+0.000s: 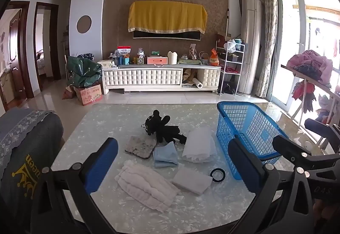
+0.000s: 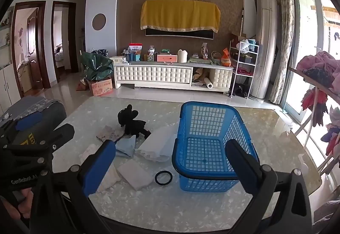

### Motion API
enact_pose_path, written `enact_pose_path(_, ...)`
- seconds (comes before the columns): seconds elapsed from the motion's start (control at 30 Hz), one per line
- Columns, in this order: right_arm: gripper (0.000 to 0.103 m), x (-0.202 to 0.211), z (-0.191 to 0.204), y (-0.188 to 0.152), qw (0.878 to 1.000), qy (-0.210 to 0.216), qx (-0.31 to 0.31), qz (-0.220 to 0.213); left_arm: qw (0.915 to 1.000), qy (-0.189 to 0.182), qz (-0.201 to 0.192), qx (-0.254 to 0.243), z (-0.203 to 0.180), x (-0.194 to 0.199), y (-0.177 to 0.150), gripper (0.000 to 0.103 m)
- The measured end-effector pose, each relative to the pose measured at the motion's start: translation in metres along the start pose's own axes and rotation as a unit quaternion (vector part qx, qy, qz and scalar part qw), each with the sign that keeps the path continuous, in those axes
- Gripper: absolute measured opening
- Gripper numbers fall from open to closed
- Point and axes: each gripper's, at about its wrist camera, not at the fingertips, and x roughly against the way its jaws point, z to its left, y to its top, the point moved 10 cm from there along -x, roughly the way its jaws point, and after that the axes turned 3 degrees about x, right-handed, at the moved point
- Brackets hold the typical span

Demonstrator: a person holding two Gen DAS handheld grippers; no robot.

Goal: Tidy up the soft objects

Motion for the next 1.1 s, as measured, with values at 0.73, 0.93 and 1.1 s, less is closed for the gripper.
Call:
enact_pose_path(0.73,0.103,0.001,0.003,-0.004,1.0,-0.007,0.0,0.004,1.0,-0.005,-0.001,0.002,0.006,0.008,0.006,0.103)
enact_pose_path(0.93,0.103,0.002,0.002,-0.003,1.0,-0.007,0.0,0.004,1.0,-0.006,-0.003,0.001,0.005,0.01,0.006,0.103)
enact_pose_path(1.1,0.103,0.002,0.002,-0.003,1.0,-0.006,0.0,0.005,1.0,-0.006,-0.004,0.001,0.004,0.01,0.007,0.103)
